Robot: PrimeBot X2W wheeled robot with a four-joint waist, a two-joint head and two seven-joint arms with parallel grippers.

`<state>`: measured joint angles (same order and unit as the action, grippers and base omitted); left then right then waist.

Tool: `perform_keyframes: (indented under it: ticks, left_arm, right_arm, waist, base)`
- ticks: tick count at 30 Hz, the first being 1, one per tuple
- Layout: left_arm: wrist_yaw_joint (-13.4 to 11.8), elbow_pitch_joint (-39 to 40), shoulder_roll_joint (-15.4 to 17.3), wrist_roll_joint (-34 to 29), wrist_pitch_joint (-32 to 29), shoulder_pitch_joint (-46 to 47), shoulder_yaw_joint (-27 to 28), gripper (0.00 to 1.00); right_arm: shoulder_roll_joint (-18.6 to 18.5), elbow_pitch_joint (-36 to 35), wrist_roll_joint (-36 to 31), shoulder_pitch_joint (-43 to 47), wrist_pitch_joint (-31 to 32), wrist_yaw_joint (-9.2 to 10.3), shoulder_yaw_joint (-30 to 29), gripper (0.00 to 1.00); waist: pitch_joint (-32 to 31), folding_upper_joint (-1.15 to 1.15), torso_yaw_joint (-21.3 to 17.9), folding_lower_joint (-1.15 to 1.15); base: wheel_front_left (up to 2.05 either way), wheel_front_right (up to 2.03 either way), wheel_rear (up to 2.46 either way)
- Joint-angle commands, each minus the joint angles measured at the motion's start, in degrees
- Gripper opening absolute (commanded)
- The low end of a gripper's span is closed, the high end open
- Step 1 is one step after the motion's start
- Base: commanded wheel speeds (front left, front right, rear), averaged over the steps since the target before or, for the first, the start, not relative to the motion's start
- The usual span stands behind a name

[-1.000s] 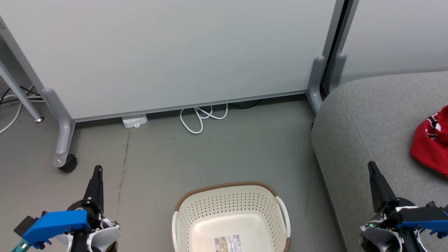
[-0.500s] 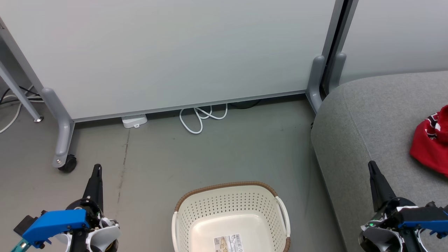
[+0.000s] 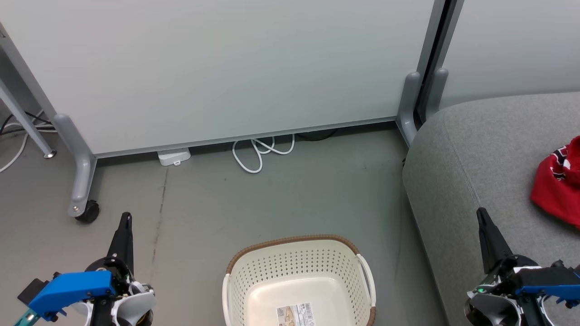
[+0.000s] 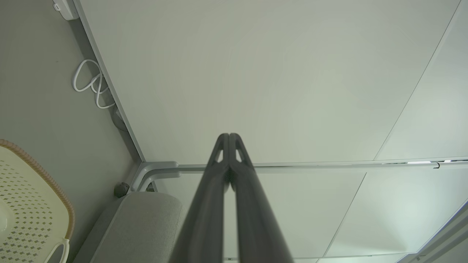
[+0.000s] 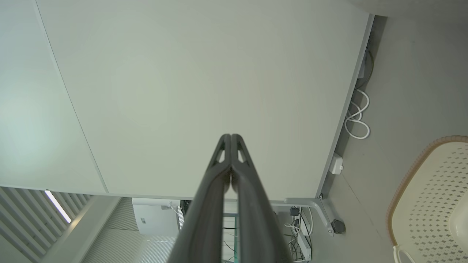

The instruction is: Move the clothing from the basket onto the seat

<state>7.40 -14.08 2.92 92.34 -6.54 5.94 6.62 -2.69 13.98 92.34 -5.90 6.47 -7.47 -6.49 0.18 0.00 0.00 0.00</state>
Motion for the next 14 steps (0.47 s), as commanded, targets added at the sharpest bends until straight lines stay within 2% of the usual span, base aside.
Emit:
perform_keyframes:
  ticks: [1, 14]
  left_arm:
    - [0.16, 0.28, -0.10, 0.07, -0.25, 0.57, 0.18, 0.00]
    - [0.16, 0.28, -0.10, 0.06, -0.26, 0.57, 0.19, 0.00]
  right_arm:
    - [-0.36, 0.09, 0.15, -0.65, 0.17, -0.04, -0.08, 0.00]
    - [-0.36, 0.08, 0.15, -0.64, 0.17, -0.04, -0.08, 0.00]
  waist:
    - [0.00, 0.00, 0.00, 0.00]
    - [0.00, 0.00, 0.00, 0.00]
  base:
    - [0.00, 0.00, 0.00]
    - [0.00, 0.00, 0.00]
